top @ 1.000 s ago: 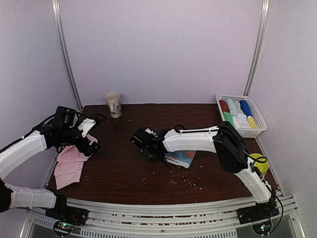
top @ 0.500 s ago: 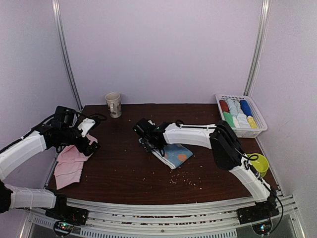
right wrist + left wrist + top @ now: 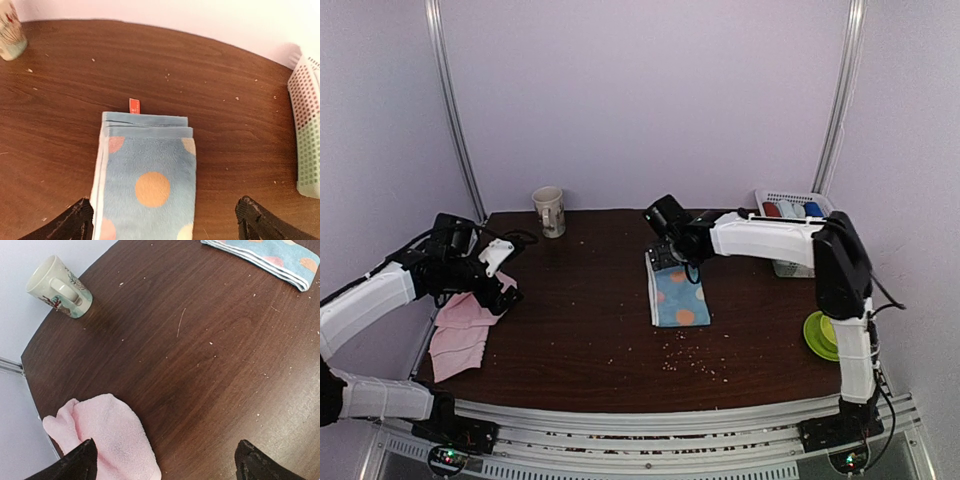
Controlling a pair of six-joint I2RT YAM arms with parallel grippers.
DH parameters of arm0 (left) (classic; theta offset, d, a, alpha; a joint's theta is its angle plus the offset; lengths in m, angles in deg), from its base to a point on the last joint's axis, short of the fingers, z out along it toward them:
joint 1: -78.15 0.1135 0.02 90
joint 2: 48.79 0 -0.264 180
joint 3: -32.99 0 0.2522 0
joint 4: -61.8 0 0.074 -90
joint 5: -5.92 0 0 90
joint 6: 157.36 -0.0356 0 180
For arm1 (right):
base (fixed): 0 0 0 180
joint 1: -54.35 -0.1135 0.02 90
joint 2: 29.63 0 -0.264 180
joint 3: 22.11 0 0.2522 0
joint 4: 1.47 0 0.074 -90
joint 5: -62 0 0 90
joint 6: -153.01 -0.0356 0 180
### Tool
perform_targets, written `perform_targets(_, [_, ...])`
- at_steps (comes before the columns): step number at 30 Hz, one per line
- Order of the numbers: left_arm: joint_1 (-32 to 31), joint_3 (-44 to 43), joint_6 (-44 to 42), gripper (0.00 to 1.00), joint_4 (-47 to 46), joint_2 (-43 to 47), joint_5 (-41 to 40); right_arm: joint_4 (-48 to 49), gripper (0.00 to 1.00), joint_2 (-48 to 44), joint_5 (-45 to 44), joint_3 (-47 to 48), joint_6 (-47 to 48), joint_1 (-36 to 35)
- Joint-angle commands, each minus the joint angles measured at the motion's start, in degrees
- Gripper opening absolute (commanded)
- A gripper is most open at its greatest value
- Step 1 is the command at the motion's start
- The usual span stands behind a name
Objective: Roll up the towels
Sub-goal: Rotate the towel at the center of the board, then pick up the towel from the center of the board.
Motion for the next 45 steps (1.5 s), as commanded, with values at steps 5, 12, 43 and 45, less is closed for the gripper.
perform_targets(5, [-4.93, -7.59, -9.55, 0.98, -6.51, -7.23, 5.69, 10.76, 1.00, -22.84, 1.85, -27.72, 1.02, 0.13])
perform_targets(12, [-24.27, -13.80, -15.54, 0.98, -16.12, -18.74, -6.53, 20.20, 1.00, -27.40, 15.71, -42.31, -4.76, 2.74])
perform_targets(43, [-43.17, -21.25, -43.39, 0.62, -37.31, -52.56, -18.19, 23.66, 1.00, -50.29, 27.61, -60.33, -5.26, 14.54])
perform_targets(45, [-43.17, -21.87, -43.76, 0.55, -37.21, -53.92, -18.82, 23.33, 1.00, -51.10, 27.78, -60.31, -5.35, 14.54])
